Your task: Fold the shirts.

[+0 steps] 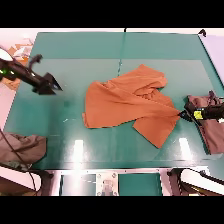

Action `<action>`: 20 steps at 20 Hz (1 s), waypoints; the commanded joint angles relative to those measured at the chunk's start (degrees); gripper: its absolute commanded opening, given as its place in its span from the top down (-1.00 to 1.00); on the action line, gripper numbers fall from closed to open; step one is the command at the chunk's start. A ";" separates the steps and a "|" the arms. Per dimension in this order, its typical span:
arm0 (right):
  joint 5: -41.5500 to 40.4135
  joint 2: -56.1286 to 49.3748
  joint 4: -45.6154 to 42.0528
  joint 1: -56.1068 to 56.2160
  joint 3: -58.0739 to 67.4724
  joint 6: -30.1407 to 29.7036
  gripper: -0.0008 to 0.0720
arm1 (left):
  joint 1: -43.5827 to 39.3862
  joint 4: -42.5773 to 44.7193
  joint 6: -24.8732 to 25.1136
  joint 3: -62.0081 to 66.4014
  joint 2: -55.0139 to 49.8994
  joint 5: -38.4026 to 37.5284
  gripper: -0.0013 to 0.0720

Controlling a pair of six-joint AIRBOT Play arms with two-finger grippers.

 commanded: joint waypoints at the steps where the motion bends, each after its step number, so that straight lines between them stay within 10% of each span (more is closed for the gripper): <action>1: -1.03 -1.16 -0.85 1.46 0.20 -0.22 0.94 | -3.26 -0.42 1.64 -11.52 -0.02 0.74 -0.49; 12: -1.57 -1.16 -0.31 2.97 0.22 -0.26 0.94 | -17.14 0.59 4.11 -21.18 -0.09 18.14 -0.48; 14: -1.57 -1.16 -0.33 2.97 0.22 -0.42 0.94 | -17.64 0.94 4.22 -21.20 -0.11 18.73 0.00; 20: -1.60 -1.16 -0.31 2.97 0.22 -1.53 0.94 | -17.66 1.88 4.55 -23.89 -0.17 19.65 0.00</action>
